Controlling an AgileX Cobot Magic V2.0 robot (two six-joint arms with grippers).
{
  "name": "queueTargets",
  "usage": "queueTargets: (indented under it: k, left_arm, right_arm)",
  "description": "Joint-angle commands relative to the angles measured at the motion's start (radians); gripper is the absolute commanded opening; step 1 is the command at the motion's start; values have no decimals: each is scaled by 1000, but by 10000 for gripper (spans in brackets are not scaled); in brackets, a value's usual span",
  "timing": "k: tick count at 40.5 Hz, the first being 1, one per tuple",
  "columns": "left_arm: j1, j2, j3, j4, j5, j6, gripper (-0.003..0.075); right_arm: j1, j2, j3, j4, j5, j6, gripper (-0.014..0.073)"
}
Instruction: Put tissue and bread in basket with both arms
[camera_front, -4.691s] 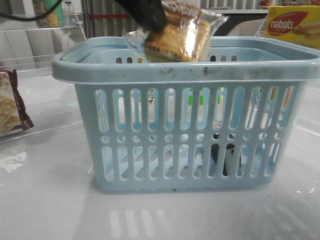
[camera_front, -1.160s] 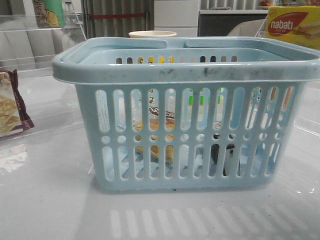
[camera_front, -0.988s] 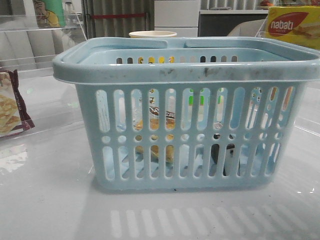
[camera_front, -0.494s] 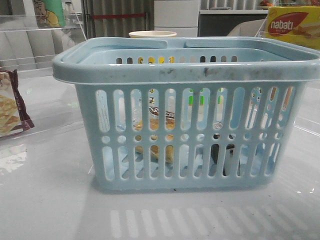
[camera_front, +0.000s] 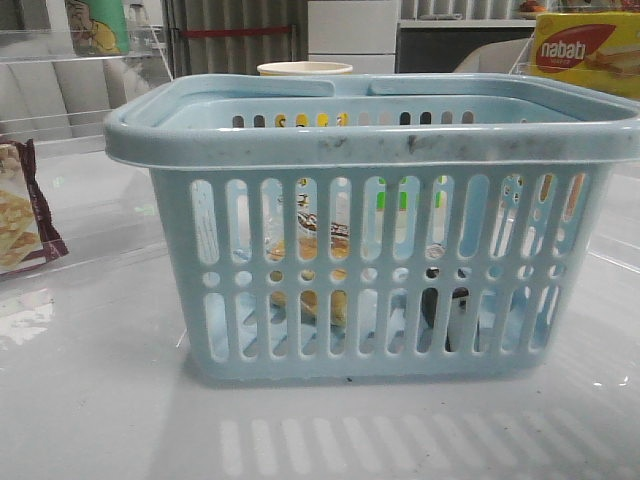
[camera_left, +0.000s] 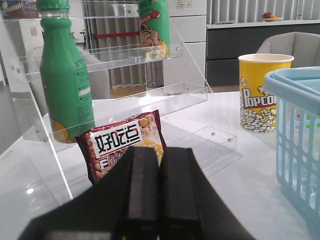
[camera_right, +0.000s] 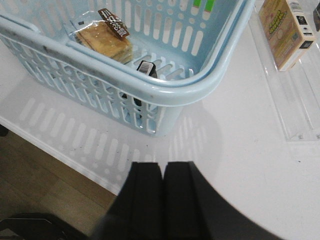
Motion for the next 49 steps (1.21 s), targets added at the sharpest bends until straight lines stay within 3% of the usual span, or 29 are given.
queueTargets:
  k: [1,46,49]
  left_arm:
    - [3,-19,-1,0,-94,0,95]
    - [3,-19,-1,0,-94,0,95]
    - [3,-19,-1,0,-92,0,95]
  right_arm:
    - [0,2,-29,-18,-66,-5,66]
    - [4,-10,-18,-19,-75,-5,66]
    - [-35,-48,11,-47,-102,-5,66]
